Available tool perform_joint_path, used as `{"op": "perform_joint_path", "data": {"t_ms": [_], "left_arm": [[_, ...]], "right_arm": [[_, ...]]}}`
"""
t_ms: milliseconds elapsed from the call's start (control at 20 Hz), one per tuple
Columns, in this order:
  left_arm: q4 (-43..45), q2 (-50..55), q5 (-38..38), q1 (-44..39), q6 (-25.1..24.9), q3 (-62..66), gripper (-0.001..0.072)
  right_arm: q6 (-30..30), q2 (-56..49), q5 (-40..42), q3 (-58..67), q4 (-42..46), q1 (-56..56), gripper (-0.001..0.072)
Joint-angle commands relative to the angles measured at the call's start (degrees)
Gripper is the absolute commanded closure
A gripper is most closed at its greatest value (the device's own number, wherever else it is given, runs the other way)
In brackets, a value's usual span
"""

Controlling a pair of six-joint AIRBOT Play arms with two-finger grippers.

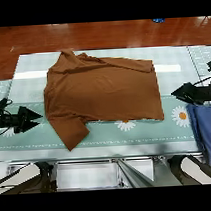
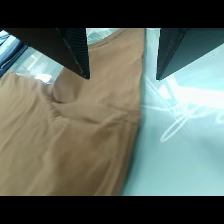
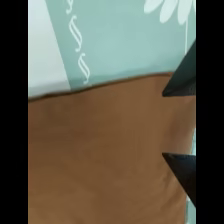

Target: Fold the shirts.

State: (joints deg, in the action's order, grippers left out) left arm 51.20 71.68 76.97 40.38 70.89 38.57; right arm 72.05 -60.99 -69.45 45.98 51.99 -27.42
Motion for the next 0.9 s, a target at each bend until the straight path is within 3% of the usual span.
{"op": "perform_joint_path", "data": {"t_ms": [0, 450, 600, 650, 700, 850], "left_arm": [[-0.7, -0.3, -2.5, -1.5, -0.6, -2.6, 0.0198], [-6.5, 6.0, -14.6, -12.3, 0.1, -2.4, 0.0200], [-6.5, 8.5, -15.3, -14.9, 3.6, 0.3, 0.0212], [-6.5, 8.7, -15.2, -15.3, 4.0, 1.6, 0.0382], [-6.5, 8.7, -14.6, -15.6, 3.7, 2.7, 0.0683], [-6.4, 8.7, -12.0, -16.5, 1.8, 5.8, 0.0691]], "right_arm": [[-1.4, 1.6, -1.1, -1.4, -2.1, -0.1, 0.0303], [-1.2, 1.6, -1.0, -1.4, -2.1, -0.1, 0.0304], [-1.2, 1.6, 0.3, -1.4, -2.1, -1.5, 0.0303], [-1.2, 1.6, 0.7, -1.4, -1.9, -3.2, 0.0304], [-1.1, 1.6, 0.9, -1.4, -0.7, -5.2, 0.0303], [4.5, 1.6, -1.0, -3.3, 9.4, -10.4, 0.0304]]}}
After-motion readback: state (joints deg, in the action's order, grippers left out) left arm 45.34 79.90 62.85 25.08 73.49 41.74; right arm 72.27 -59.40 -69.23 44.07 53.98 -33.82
